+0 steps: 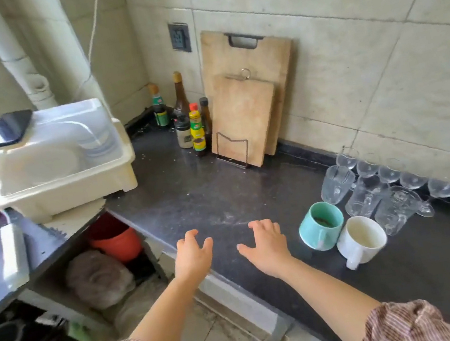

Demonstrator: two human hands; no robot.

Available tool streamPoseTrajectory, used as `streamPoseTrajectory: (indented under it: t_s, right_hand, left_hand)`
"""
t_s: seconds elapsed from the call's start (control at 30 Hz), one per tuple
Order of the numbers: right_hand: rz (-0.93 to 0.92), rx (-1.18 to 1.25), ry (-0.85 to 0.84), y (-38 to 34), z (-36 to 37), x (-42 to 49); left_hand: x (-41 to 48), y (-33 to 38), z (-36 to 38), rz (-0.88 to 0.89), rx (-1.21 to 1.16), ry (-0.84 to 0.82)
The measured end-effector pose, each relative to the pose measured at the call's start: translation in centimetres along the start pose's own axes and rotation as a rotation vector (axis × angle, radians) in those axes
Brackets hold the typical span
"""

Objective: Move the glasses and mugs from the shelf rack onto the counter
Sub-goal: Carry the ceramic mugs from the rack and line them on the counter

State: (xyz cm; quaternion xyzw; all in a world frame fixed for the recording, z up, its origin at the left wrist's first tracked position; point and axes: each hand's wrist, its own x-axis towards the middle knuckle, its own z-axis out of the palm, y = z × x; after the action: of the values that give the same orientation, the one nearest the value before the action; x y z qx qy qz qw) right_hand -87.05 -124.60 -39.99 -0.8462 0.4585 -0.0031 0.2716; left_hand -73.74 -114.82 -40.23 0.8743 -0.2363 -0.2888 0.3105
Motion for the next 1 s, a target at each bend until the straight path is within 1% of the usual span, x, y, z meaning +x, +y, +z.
streamPoseTrajectory:
  t_s: [0.1, 0.2, 0.37, 0.57, 0.7, 0.87, 1.0]
  right_hand:
    - [-0.142, -0.074, -0.098, -6.2, 2.8, -1.9]
    - [-0.267, -0.147, -0.145, -12.9, 5.7, -4.3]
    - [-0.482, -0.211, -0.161, -24.2, 11.2, -9.7]
    - [-0.708, -0.232, -0.262, -37.3, 17.2, -16.4]
    - [-0.86, -0.267, -0.279, -45.7, 20.4, -20.0]
    - [-1.051, -0.313, -0.3, -54.1, 23.9, -23.8]
    - [-1.182, -0.341, -0.301, -61.2, 27.4, -26.0]
  left_hand:
    - [-2.6, -5.1, -5.8, 0.014, 0.111, 0.093]
    - [-5.1, -10.6, -12.2, 0.0, 0.189, 0.183]
    - [-10.4, -19.9, -22.2, -0.111, 0.246, 0.323]
    - [-18.1, -30.4, -32.3, -0.275, 0.274, 0.447]
    - [-22.4, -35.4, -38.4, -0.385, 0.223, 0.569]
    - [-26.1, -40.4, -44.2, -0.488, 0.237, 0.658]
    - [-27.6, -43.9, -49.3, -0.544, 0.363, 0.668]
